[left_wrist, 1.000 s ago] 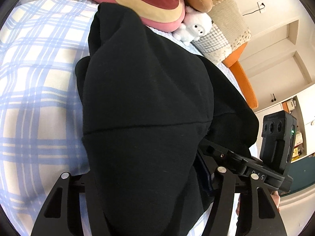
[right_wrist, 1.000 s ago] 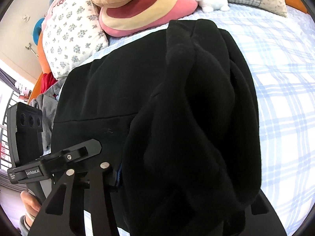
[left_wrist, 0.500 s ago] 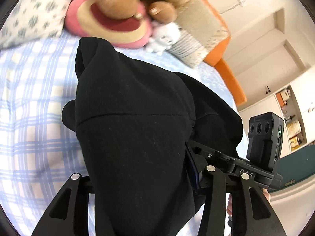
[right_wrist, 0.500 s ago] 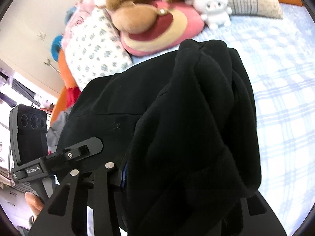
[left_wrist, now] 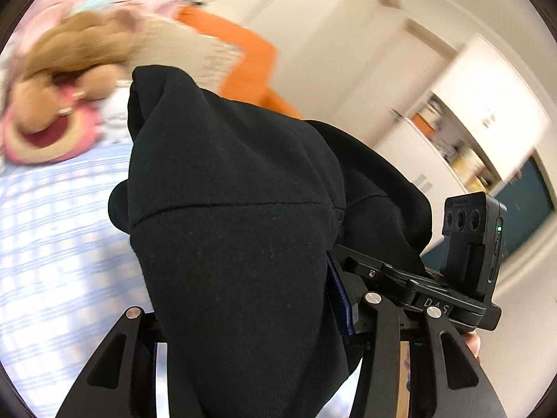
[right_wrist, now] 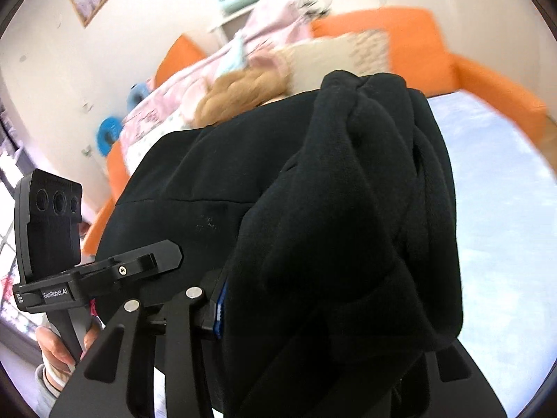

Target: Fold large clothes

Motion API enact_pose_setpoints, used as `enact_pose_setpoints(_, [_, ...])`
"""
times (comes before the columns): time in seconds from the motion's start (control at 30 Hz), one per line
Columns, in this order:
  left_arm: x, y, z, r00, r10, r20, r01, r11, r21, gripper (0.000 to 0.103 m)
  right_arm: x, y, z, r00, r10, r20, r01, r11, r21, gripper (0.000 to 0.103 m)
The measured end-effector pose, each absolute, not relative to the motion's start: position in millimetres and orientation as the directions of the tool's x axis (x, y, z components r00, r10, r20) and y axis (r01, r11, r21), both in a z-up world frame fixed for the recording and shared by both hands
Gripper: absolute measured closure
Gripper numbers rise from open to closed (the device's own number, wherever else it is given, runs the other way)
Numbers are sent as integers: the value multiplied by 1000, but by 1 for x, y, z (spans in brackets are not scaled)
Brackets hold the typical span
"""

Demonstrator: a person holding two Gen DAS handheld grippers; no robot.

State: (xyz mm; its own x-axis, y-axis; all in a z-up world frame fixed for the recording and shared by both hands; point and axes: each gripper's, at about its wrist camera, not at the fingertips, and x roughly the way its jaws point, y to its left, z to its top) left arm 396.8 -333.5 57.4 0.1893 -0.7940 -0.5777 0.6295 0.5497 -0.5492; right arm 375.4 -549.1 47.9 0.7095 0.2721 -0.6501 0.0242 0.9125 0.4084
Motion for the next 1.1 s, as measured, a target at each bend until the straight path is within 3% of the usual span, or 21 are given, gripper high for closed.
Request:
enact_pose_setpoints(0.2, [319, -448, 57, 91, -816, -571, 751, 433, -498, 53, 276, -648, 55, 740, 103, -665, 188, 917, 351, 61])
enact_pose_setpoints(0.5, [261, -573, -18, -38, -791, -610, 805, 338, -488, 53, 181, -746, -20, 717, -6, -697, 361, 859, 364, 61])
enact_pose_setpoints(0.93, [281, -583, -206, -121, -676, -727, 714, 449, -537, 52, 185, -748, -186, 623, 81, -778, 386, 834, 395, 60])
enact_pose_setpoints(1.1, [288, -578, -247, -150, -714, -684, 664, 440, -605, 42, 167, -738, -223, 642, 41, -765, 402, 832, 382, 43])
